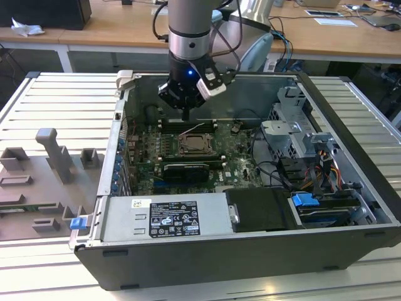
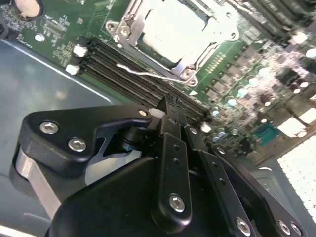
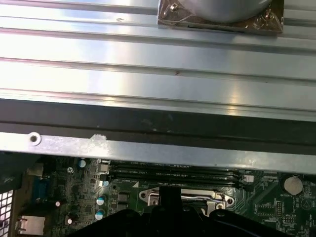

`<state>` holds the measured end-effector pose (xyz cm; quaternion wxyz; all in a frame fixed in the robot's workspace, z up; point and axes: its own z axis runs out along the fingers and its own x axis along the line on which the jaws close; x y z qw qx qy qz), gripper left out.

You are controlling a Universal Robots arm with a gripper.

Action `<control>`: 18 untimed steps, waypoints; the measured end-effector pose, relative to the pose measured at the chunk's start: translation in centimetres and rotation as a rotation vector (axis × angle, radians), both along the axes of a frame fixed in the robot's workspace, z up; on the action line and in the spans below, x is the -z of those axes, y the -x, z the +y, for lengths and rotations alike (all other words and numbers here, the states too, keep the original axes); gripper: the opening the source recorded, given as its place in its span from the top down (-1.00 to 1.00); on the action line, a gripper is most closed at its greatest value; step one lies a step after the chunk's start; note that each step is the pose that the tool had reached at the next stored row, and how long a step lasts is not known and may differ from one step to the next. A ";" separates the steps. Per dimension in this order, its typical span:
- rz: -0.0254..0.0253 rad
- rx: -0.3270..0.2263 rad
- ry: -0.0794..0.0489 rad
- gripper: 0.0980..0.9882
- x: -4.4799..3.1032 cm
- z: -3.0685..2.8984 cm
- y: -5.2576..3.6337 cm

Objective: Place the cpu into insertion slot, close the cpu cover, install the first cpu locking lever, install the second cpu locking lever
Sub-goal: 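Install the first cpu locking lever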

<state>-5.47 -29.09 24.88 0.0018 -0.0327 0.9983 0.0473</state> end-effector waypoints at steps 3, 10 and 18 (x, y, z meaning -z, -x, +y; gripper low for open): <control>0.0002 0.004 0.000 0.98 0.60 0.00 -0.41; 0.0000 0.005 0.000 0.98 1.81 -0.01 -0.68; 0.0002 0.005 0.000 0.98 2.39 -0.01 -1.35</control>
